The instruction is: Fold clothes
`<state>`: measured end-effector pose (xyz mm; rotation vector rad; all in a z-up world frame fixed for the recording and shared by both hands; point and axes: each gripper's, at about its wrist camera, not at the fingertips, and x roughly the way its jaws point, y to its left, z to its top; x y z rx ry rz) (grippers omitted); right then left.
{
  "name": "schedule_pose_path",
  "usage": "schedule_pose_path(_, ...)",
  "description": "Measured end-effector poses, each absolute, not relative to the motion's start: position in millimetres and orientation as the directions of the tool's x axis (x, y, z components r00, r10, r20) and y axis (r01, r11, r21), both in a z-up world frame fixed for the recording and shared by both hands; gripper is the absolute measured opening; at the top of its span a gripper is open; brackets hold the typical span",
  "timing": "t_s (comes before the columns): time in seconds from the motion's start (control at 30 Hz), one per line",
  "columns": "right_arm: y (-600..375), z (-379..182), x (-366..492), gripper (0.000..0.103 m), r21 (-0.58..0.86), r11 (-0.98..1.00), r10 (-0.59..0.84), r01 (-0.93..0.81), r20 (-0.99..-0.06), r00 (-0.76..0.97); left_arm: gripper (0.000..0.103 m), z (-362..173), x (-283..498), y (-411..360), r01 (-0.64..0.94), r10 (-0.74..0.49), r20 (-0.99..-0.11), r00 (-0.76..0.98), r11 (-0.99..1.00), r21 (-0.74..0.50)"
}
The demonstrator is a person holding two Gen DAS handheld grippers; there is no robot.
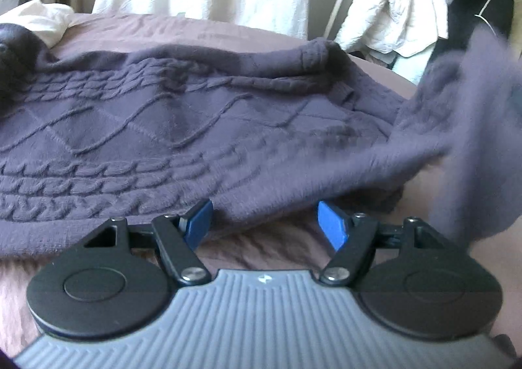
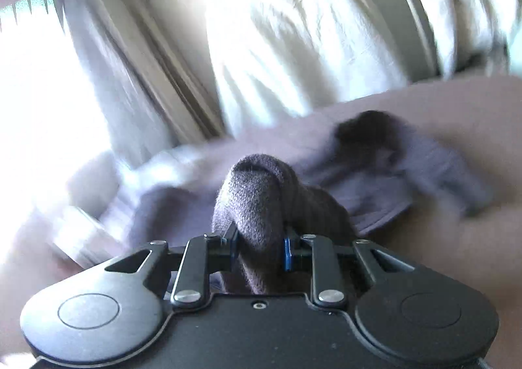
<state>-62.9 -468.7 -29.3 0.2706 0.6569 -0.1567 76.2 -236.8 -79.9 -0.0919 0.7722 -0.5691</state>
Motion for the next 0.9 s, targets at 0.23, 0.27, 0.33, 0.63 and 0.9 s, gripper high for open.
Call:
schedule_pose_path(0.23, -532, -62, -64, 0.044, 0.207, 0.892, -0.169, 0.403, -0.673, 0.72, 0.071, -80, 70, -242, 0.501, -0.591, -0.615, 0.523, 0.796, -0.34)
schedule_pose_path(0.27, -535, -69, -64, 0.044, 0.183, 0.881, -0.192, 0.436, -0.704, 0.683, 0.071, -81, 69, -245, 0.508, -0.593, -0.618, 0.515, 0.793, -0.337)
schedule_pose_path(0.33, -540, -76, -80, 0.044, 0.246, 0.857, -0.161, 0.453, -0.707, 0.689, 0.072, -84, 67, -253, 0.539, -0.623, -0.617, 0.481, 0.765, -0.352)
schedule_pose_path(0.63, -475, -55, -126, 0.069, 0.47, 0.882, 0.269, 0.03, -0.555, 0.787, 0.077, -98, 62, -285, 0.621, -0.674, -0.646, 0.358, 0.689, -0.374)
schedule_pose_path(0.9, -409, -71, -101, 0.076, 0.161, 0.981, 0.19, -0.107, -0.697, 0.692, 0.01, -90, 59, -297, 0.679, -0.721, -0.642, 0.261, 0.61, -0.408)
